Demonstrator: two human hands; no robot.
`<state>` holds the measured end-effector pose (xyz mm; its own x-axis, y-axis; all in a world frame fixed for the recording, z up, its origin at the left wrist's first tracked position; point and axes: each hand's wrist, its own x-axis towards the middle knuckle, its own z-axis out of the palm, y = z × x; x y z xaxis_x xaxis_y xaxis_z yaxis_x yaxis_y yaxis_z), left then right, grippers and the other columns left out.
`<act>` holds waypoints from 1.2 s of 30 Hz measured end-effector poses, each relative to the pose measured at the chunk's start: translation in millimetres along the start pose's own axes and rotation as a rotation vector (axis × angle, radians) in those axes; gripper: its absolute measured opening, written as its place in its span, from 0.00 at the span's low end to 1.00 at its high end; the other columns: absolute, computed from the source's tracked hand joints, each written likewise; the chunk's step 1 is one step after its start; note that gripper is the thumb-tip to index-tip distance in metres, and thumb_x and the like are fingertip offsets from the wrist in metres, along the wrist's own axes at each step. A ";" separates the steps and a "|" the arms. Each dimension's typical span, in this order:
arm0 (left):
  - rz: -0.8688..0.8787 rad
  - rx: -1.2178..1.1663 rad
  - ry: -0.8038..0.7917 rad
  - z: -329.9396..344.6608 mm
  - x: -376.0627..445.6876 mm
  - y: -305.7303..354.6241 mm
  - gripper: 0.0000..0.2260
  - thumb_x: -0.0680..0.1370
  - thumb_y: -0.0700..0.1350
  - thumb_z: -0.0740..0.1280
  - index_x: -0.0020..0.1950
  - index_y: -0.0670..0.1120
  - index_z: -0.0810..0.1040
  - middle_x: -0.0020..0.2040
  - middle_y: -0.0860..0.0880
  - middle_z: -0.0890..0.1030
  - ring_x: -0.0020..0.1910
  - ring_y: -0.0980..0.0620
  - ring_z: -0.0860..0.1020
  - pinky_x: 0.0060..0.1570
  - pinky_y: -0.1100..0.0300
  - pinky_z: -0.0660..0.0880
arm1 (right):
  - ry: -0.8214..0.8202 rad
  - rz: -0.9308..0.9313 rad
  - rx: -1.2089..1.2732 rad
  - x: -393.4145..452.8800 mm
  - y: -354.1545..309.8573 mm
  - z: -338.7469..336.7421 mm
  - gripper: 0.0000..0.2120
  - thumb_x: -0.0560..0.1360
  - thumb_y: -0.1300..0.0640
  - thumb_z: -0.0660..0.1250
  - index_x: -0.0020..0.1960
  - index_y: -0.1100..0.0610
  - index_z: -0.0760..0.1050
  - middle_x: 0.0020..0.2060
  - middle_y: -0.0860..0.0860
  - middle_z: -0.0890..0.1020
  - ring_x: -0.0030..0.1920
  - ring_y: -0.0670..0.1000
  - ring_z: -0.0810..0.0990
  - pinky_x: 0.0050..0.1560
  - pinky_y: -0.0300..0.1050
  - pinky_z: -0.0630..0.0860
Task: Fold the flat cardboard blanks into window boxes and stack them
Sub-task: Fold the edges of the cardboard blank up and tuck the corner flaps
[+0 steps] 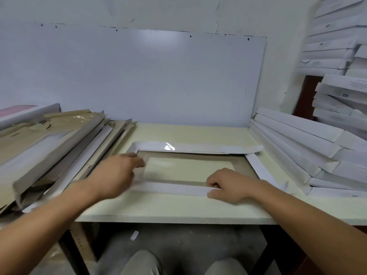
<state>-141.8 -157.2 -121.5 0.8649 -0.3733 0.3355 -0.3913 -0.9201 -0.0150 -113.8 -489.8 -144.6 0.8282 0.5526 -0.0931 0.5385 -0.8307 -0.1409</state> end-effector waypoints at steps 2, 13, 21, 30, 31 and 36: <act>0.119 -0.234 0.069 4.7 -10.5 37.6 0.19 0.73 0.34 0.63 0.60 0.48 0.80 0.57 0.51 0.80 0.53 0.49 0.80 0.52 0.61 0.74 | 0.024 0.013 0.093 17.8 -22.5 4.1 0.14 0.75 0.55 0.66 0.32 0.55 0.67 0.30 0.47 0.69 0.32 0.48 0.66 0.36 0.46 0.63; 0.624 -0.405 -0.019 41.1 -25.1 120.4 0.03 0.79 0.40 0.66 0.48 0.43 0.80 0.46 0.47 0.79 0.53 0.45 0.74 0.64 0.47 0.68 | -0.032 0.304 0.996 66.5 -65.6 2.2 0.07 0.80 0.58 0.64 0.51 0.61 0.79 0.42 0.57 0.83 0.37 0.52 0.80 0.41 0.43 0.79; 0.415 -0.283 -0.183 41.4 -6.7 61.6 0.08 0.79 0.43 0.65 0.53 0.43 0.82 0.53 0.46 0.81 0.56 0.47 0.77 0.55 0.54 0.73 | -0.195 0.100 0.378 -2.7 -17.1 -1.8 0.22 0.62 0.30 0.72 0.48 0.43 0.80 0.39 0.37 0.80 0.39 0.39 0.76 0.45 0.38 0.73; 0.412 -0.369 -0.403 40.9 -11.6 61.1 0.21 0.77 0.61 0.66 0.66 0.51 0.78 0.66 0.53 0.78 0.74 0.56 0.65 0.69 0.59 0.65 | 0.038 0.001 0.108 -46.9 -33.9 16.4 0.11 0.72 0.46 0.70 0.40 0.52 0.72 0.36 0.49 0.76 0.36 0.45 0.72 0.37 0.45 0.68; 0.411 -0.378 -0.403 41.7 -12.1 59.8 0.21 0.78 0.60 0.66 0.67 0.52 0.78 0.67 0.53 0.77 0.75 0.57 0.64 0.71 0.60 0.64 | 0.065 -0.018 0.059 -53.5 -34.4 19.3 0.08 0.74 0.48 0.68 0.41 0.50 0.73 0.37 0.47 0.77 0.38 0.46 0.74 0.40 0.47 0.71; 0.369 -0.496 -0.343 45.9 -18.1 53.0 0.16 0.80 0.54 0.64 0.65 0.49 0.80 0.67 0.51 0.78 0.73 0.59 0.65 0.70 0.67 0.63 | 0.405 -0.236 -0.034 -82.4 -37.3 50.8 0.09 0.69 0.64 0.69 0.47 0.55 0.83 0.44 0.46 0.83 0.44 0.52 0.80 0.41 0.46 0.79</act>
<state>-163.7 -204.6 -171.6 0.6663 -0.7420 0.0739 -0.7048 -0.5943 0.3874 -210.0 -501.0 -181.8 0.6730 0.6618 0.3303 0.7184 -0.6911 -0.0789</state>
